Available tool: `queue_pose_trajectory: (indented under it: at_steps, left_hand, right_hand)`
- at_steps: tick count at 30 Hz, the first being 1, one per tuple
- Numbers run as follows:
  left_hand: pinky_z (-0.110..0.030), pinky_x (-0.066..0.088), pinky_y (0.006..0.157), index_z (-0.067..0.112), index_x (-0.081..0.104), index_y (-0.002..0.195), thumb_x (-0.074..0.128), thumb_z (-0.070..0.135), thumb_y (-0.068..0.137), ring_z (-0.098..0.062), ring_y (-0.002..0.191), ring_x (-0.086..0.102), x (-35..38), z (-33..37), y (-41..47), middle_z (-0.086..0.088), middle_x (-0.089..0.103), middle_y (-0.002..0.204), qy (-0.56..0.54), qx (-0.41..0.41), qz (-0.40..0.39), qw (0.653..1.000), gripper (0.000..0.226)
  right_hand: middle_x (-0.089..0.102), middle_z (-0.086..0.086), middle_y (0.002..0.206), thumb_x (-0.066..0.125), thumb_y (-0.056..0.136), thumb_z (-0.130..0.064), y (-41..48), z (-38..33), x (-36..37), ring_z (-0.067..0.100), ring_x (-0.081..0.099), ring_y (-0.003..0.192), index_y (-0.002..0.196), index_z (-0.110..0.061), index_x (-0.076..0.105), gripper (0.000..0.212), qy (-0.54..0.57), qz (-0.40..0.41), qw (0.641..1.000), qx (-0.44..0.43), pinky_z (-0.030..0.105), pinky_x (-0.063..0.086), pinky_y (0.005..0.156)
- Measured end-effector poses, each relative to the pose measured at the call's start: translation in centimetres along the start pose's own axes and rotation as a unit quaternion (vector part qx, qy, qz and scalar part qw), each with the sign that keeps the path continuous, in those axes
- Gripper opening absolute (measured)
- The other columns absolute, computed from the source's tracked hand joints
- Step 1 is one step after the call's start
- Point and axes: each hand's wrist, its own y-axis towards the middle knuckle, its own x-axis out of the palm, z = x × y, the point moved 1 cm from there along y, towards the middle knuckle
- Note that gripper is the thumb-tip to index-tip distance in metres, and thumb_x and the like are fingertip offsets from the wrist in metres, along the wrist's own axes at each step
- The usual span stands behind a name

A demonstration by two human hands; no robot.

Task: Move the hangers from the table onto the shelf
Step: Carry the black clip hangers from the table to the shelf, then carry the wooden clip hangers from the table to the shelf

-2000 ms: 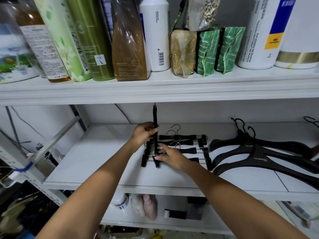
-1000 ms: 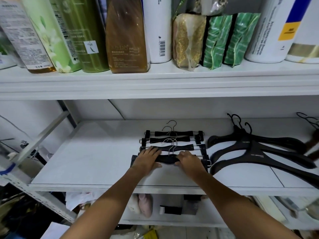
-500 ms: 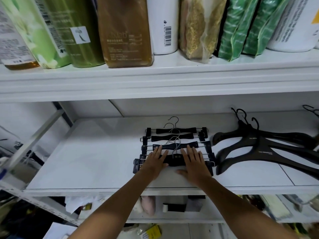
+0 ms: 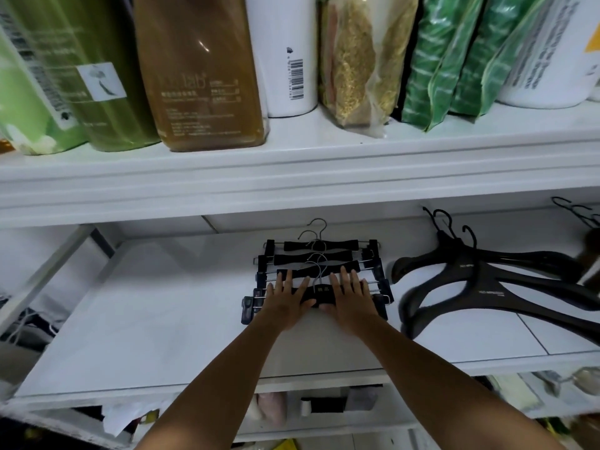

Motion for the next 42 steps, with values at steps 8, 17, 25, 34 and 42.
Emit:
queue_pose_trajectory:
  at_steps: [8, 17, 25, 34, 42]
  left_hand:
    - [-0.046, 0.010, 0.119, 0.017, -0.005, 0.152, 0.017, 0.050, 0.100, -0.034, 0.148, 0.001, -2.5, -0.1, 0.3, -0.013, -0.003, 0.160, -0.003, -0.015, 0.000, 1.000, 0.066]
    - [-0.041, 0.028, 0.110, 0.011, 0.021, 0.149, 0.025, 0.046, 0.101, -0.030, 0.138, 0.033, -10.4, 4.6, 1.0, -0.014, 0.030, 0.152, 0.064, 0.099, 0.149, 0.982, 0.060]
    - [-0.035, 0.037, 0.100, 0.016, 0.042, 0.136, 0.036, 0.030, 0.100, -0.030, 0.122, 0.048, -16.6, 18.3, -0.9, -0.013, 0.047, 0.139, 0.075, 0.239, 0.153, 0.956, 0.040]
    - [-0.035, 0.027, 0.109, 0.012, 0.036, 0.141, 0.033, 0.032, 0.101, -0.026, 0.133, 0.039, -20.4, 42.6, -4.9, -0.011, 0.039, 0.146, 0.107, 0.375, 0.188, 0.902, 0.045]
    - [-0.038, 0.030, 0.106, 0.014, 0.034, 0.142, 0.031, 0.031, 0.101, -0.027, 0.131, 0.041, -17.2, 69.3, -15.9, -0.009, 0.043, 0.142, 0.136, 0.544, 0.228, 0.796, 0.044]
  right_hand:
    - [-0.014, 0.008, 0.160, 0.028, 0.097, -0.058, 0.4, 0.4, -2.3, 0.026, -0.012, 0.148, 0.153, -0.018, -0.008, 0.078, 0.013, 0.002, 1.000, 0.015, 0.048, -0.006, 0.118]
    - [0.020, 0.009, 0.158, 0.035, 0.099, -0.048, -3.8, 3.9, -8.9, 0.031, 0.020, 0.144, 0.152, -0.016, 0.018, 0.065, 0.105, 0.125, 0.983, 0.078, 0.045, 0.015, 0.115]
    - [0.046, 0.013, 0.141, 0.041, 0.097, -0.035, -11.2, 12.0, -12.1, 0.031, 0.043, 0.129, 0.146, -0.015, 0.032, 0.053, 0.076, 0.181, 0.962, 0.188, 0.041, 0.028, 0.108]
    - [0.052, 0.011, 0.134, 0.042, 0.095, -0.036, -28.5, 31.1, -15.3, 0.031, 0.046, 0.124, 0.136, -0.016, 0.044, 0.046, 0.067, 0.270, 0.887, 0.368, 0.041, 0.031, 0.103]
    - [0.050, 0.011, 0.136, 0.042, 0.095, -0.033, -50.8, 45.6, -10.9, 0.029, 0.047, 0.125, 0.139, -0.015, 0.039, 0.048, 0.048, 0.278, 0.785, 0.552, 0.040, 0.031, 0.104]
